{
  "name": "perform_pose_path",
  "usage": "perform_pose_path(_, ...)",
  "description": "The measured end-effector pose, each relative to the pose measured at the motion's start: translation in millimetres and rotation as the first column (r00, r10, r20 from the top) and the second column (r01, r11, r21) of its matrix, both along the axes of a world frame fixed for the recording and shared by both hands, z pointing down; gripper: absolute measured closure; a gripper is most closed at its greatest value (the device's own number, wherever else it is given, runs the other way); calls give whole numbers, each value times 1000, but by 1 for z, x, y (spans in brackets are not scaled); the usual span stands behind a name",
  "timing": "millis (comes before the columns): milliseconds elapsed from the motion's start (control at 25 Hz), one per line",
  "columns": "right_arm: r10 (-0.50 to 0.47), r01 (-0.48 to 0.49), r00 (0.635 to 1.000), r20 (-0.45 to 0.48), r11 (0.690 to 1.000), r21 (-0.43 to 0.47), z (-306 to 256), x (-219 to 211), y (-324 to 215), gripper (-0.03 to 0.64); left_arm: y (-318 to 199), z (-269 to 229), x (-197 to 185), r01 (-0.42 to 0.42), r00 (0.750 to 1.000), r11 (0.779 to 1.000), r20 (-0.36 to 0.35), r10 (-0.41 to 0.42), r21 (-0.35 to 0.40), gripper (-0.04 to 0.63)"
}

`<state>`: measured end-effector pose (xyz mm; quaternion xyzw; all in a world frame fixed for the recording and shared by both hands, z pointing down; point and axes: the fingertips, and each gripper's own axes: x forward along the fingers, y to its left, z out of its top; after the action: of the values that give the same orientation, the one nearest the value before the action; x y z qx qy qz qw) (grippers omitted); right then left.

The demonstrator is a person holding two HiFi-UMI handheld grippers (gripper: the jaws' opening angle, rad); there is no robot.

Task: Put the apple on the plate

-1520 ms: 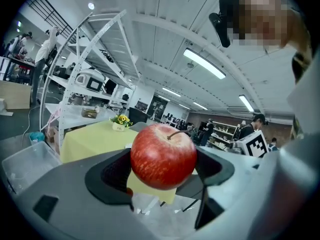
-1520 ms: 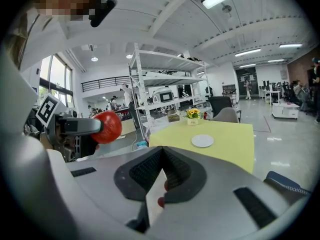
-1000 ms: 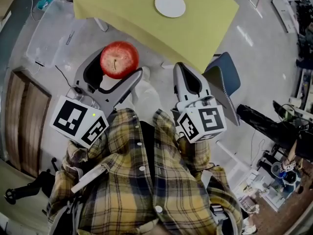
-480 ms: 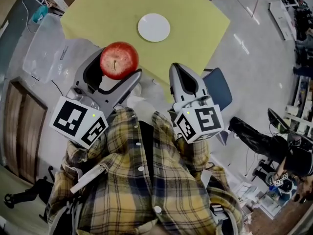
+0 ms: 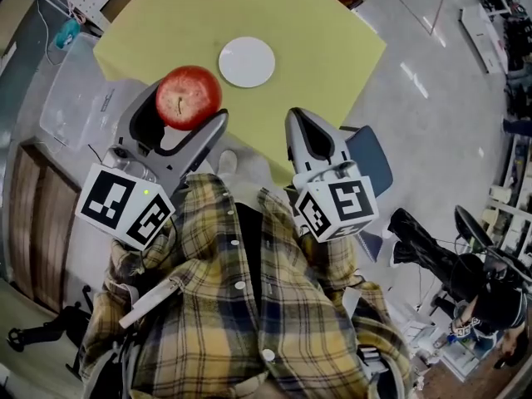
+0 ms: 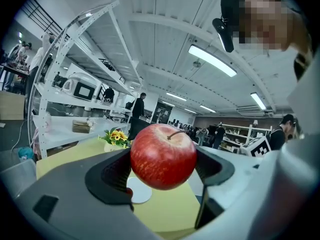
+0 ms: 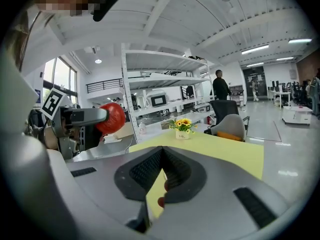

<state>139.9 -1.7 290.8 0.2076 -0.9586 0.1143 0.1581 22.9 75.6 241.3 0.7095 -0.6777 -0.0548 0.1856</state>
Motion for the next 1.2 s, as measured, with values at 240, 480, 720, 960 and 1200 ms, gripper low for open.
perform_pose_path(240,28,-28,1000,-5,1000,-6,6,-12,-19,620,-24,8,-12,-35,999,999,-6,35,-9,190)
perform_pose_path(480,93,-94,995,-20,996,-3,6,-29,-39,620,-55,13,-28,-120,993,993,-21,120,-12,190)
perform_pose_path(720,174,-174,984,-26,985,-4,9,-59,-61,620,-88,18,-53,-231,973,973,-10,231,-23,189)
perform_pose_path(960,271,-271,962,-24,963,-8,5,-110,-98,620,-130,22,-91,-359,933,931,8,360,-58,190)
perform_pose_path(1200,417,-418,907,-55,908,-22,10,-135,-114,620,-158,35,-117,-517,854,850,7,520,-99,189)
